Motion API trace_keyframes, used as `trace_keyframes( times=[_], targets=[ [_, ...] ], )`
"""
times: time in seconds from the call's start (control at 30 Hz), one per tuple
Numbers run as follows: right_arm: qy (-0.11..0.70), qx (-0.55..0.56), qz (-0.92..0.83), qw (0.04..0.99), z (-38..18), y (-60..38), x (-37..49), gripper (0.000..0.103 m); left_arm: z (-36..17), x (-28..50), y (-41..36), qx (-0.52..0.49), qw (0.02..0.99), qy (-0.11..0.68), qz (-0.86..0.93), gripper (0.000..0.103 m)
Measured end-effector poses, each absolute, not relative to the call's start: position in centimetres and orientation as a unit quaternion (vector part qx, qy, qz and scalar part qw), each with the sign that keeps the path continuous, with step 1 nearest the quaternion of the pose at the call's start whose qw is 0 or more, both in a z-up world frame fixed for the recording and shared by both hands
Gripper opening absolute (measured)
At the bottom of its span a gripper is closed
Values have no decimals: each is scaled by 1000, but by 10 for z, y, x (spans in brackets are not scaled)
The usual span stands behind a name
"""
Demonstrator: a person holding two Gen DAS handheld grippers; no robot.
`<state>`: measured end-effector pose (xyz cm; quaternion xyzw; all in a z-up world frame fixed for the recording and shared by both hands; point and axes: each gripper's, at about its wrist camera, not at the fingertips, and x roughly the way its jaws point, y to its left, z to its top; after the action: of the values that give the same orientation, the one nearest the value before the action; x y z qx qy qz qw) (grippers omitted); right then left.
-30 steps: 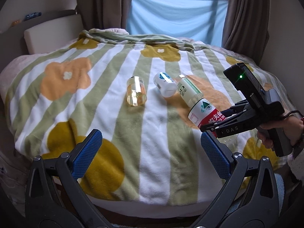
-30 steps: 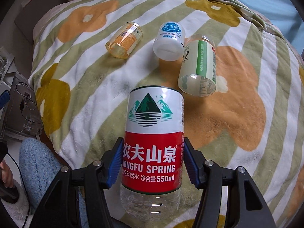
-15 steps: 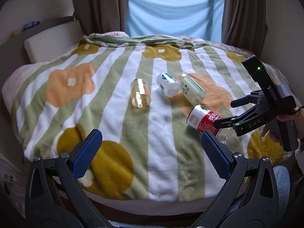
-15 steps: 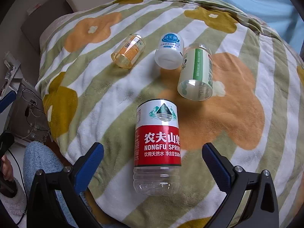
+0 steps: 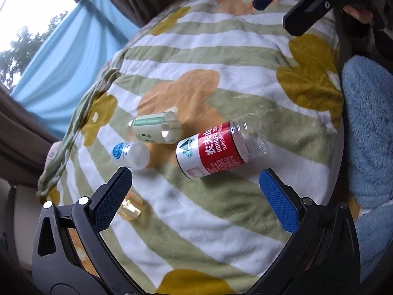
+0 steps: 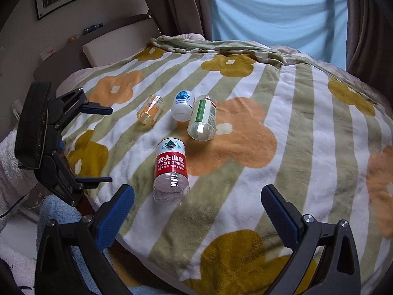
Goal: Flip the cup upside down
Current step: 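Bring the left gripper to the water bottle's label and close on it, then rotate the water bottle with the left gripper until its cap points down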
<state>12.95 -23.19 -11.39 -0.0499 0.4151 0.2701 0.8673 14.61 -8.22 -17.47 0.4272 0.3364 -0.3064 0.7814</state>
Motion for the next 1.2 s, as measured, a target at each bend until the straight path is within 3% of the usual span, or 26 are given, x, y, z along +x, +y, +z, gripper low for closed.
trace_keyframes(
  times=[0.5, 0.57, 0.6, 0.9, 1.2],
  targets=[
    [436, 32, 257, 862, -145, -282, 146, 103, -262, 176, -140, 586, 582, 356, -437, 103],
    [440, 37, 254, 861, -150, -285, 151, 103, -265, 181, -144, 583, 569, 370, -446, 92],
    [442, 40, 254, 859, -153, -286, 153, 103, -267, 183, -146, 581, 566, 377, -447, 92],
    [442, 56, 273, 852, -161, -279, 158, 103, -251, 197, -145, 516, 573, 433, -467, 88],
    [432, 93, 300, 845, -155, -275, 150, 103, -229, 244, -124, 337, 598, 609, -397, 88]
  ],
)
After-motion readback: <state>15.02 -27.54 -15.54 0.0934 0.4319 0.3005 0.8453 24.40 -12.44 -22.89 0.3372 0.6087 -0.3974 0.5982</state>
